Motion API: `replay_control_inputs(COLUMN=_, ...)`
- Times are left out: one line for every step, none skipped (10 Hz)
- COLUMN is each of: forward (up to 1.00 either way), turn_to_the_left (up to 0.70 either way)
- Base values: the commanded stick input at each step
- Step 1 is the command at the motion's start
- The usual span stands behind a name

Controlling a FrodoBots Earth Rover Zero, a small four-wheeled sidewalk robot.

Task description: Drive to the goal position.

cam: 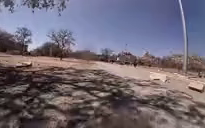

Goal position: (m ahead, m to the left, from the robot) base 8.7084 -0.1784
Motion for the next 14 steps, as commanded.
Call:
replay_control_inputs(forward=1.00, turn_to_the_left=-0.27)
replay_control_inputs(forward=1.00, turn_to_the_left=-0.27)
replay_control_inputs(forward=1.00, turn_to_the_left=-0.27)
replay_control_inputs(forward=1.00, turn_to_the_left=0.00)
replay_control_inputs(forward=1.00, turn_to_the_left=0.00)
replay_control_inputs(forward=1.00, turn_to_the_left=0.00)
replay_control_inputs(forward=1.00, turn_to_the_left=0.00)
replay_control_inputs(forward=1.00, turn_to_the_left=0.00)
replay_control_inputs(forward=1.00, turn_to_the_left=0.00)
replay_control_inputs(forward=1.00, turn_to_the_left=0.00)
replay_control_inputs(forward=1.00, turn_to_the_left=0.00)
replay_control_inputs(forward=1.00, turn_to_the_left=0.00)
replay_control_inputs(forward=1.00, turn_to_the_left=0.00)
replay_control_inputs(forward=1.00, turn_to_the_left=0.00)
